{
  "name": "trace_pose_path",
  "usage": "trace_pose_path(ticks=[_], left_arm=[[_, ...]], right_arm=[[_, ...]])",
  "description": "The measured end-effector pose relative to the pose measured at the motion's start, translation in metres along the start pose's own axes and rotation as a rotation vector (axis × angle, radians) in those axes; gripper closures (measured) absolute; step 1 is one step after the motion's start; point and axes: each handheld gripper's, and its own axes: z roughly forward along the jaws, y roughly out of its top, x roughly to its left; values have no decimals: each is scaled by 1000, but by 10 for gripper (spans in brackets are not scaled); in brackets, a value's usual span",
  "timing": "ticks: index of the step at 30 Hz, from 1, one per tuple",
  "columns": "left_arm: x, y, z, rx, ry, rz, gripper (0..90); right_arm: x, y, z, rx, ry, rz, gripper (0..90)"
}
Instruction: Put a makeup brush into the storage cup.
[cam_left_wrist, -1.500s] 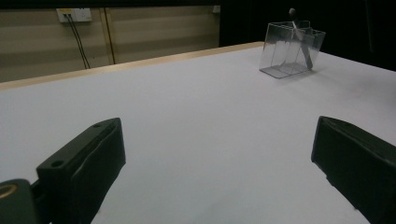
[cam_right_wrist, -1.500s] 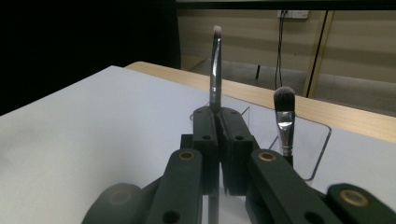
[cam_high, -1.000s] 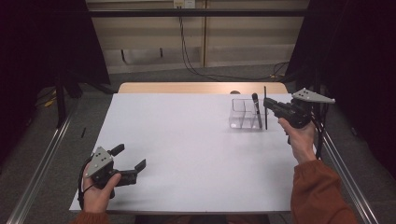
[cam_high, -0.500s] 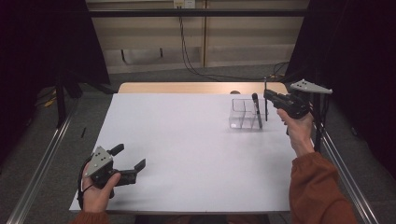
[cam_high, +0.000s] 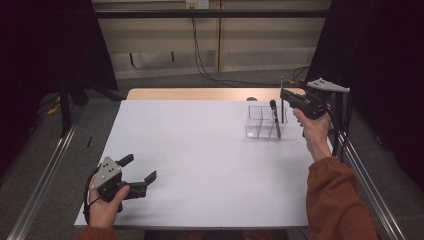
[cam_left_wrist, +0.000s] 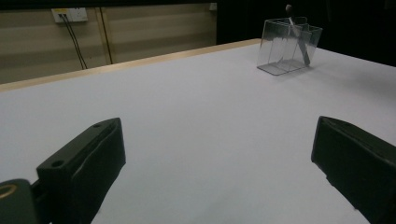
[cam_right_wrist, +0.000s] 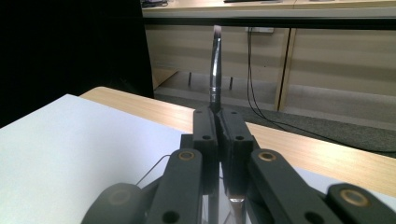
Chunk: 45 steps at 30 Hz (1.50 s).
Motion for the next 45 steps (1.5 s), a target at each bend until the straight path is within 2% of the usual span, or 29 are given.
trace_pose_path(ticks=[13,17,27,45], left_arm=[[1,0,0,6,-1,5,29],[1,0,0,5,-1,5,29],[1,-1,1,16,-7,3,29],[2,-1,0,8,0,-1,29]], right_arm=[[-5,1,15,-3,-28,17,863],[-7,-3,20,5,-20,29,863],[-12,-9,26,11,-34,48,863],[-16,-28,33,35,-44,53,863]])
